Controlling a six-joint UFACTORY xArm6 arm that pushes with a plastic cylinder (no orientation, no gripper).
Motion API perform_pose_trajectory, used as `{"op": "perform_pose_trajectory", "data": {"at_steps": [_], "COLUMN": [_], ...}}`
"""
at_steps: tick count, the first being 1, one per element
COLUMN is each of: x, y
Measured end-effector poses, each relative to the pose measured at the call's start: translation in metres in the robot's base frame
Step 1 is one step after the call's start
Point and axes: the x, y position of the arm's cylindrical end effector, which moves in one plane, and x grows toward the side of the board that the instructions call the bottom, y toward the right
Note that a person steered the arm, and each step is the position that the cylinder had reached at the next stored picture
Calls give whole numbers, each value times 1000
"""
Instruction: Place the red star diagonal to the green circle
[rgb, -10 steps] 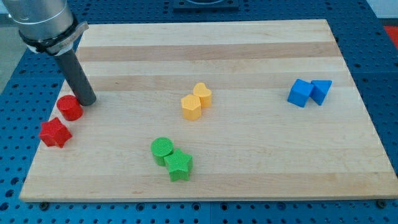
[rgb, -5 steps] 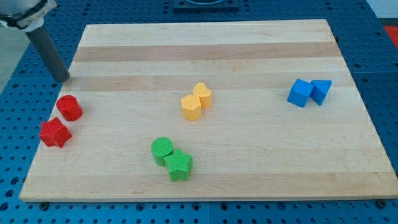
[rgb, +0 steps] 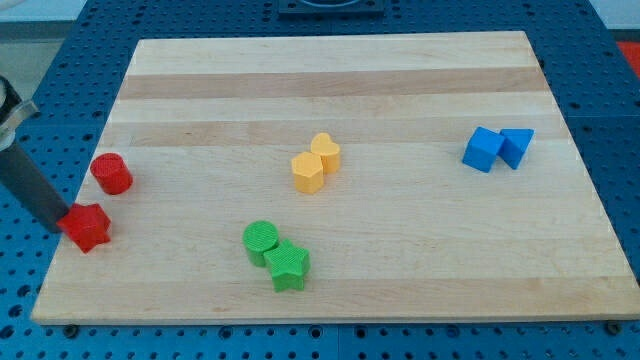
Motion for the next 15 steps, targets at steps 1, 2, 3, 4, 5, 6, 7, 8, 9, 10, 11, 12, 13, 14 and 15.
{"op": "perform_pose_trajectory", "data": {"at_steps": [1, 2, 3, 4, 5, 6, 7, 8, 9, 10, 11, 12, 13, 14, 15], "x": [12, 14, 23, 29, 31, 38, 44, 29, -19, -19, -26, 6, 18, 10, 8], "y": [0, 16, 16, 41, 55, 55, 54, 63, 74, 74, 82, 82, 82, 84, 84]}}
